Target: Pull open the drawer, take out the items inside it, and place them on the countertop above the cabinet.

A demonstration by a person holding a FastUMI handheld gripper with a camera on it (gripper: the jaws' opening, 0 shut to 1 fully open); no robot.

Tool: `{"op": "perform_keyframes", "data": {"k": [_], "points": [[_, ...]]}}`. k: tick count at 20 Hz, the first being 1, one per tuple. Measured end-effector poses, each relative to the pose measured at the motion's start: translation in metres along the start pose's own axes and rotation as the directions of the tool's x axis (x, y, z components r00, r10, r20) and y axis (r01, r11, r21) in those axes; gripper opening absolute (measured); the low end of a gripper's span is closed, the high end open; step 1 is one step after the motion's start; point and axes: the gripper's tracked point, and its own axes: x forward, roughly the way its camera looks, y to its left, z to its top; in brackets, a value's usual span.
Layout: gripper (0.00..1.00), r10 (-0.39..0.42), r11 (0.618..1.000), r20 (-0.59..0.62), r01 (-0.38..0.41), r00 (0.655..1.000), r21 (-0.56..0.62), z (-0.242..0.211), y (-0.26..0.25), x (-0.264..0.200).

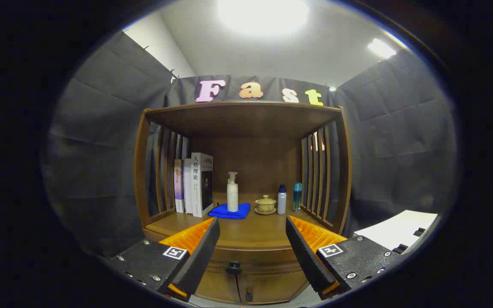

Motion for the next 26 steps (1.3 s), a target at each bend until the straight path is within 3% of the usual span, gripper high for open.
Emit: {"op": "perform_keyframes", "data": {"k": [8, 17, 26], "points": [[0.96, 0.066, 0.995, 0.003, -0.066, 0.998, -0.071, 0.027, 0.01, 0.004], [0.97, 0.039, 0.997, -0.042, -0.042, 0.998, -0.068, -0.002, 0.002, 0.014], [0.97, 0.07, 0.997, -0.046, -0.072, 0.997, -0.036, -0.007, 0.008, 0.013]]}}
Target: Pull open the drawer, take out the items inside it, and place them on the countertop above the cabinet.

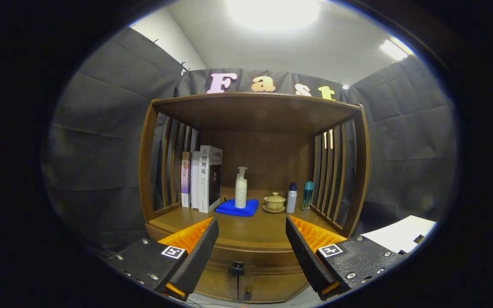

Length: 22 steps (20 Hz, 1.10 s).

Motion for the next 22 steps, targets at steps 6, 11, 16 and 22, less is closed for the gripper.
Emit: {"op": "perform_keyframes", "data": {"k": [6, 11, 16, 22], "points": [[0.97, 0.066, 0.998, 0.039, -0.066, 0.997, -0.007, 0.005, 0.004, -0.004], [0.97, 0.063, 0.998, 0.059, -0.063, 0.996, -0.004, 0.006, 0.003, -0.004], [0.97, 0.041, 0.999, 0.064, -0.042, 0.997, 0.004, 0.005, 0.004, -0.001], [0.97, 0.046, 0.999, -0.018, -0.046, 0.999, 0.009, -0.034, 0.01, 0.01]]}}
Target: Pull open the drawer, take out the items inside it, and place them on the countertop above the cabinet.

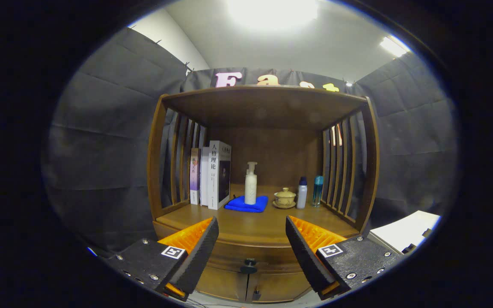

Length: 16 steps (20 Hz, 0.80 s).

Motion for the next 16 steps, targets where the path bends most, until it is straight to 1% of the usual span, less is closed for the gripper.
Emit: {"op": "perform_keyframes", "data": {"k": [4, 6, 12, 16], "points": [[0.97, 0.004, 1.0, -0.044, -0.004, 0.999, -0.009, -0.034, 0.005, 0.012], [0.97, -0.016, 1.0, -0.051, 0.015, 0.999, -0.018, -0.051, 0.001, 0.02], [0.97, -0.07, 0.997, -0.075, 0.071, 0.995, 0.004, -0.098, -0.008, 0.043], [0.97, -0.079, 0.995, -0.108, 0.084, 0.991, 0.049, -0.129, -0.009, 0.056]]}}
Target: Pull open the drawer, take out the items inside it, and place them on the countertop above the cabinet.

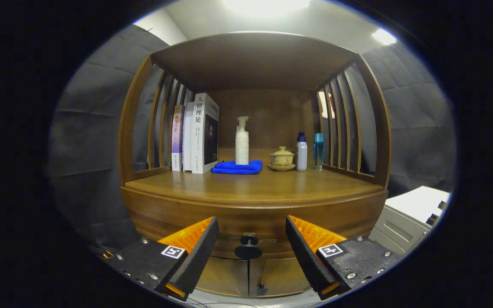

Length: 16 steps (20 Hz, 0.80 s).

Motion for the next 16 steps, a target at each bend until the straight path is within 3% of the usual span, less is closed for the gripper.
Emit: {"op": "perform_keyframes", "data": {"k": [10, 13, 16], "points": [[0.96, -0.016, 1.0, -0.063, 0.017, 0.998, 0.011, -0.049, -0.008, 0.024], [0.85, -0.007, 1.0, -0.062, 0.008, 0.998, 0.02, -0.053, -0.006, 0.027], [0.65, 0.029, 0.998, -0.044, -0.026, 0.999, 0.062, -0.051, 0.001, 0.028]]}}
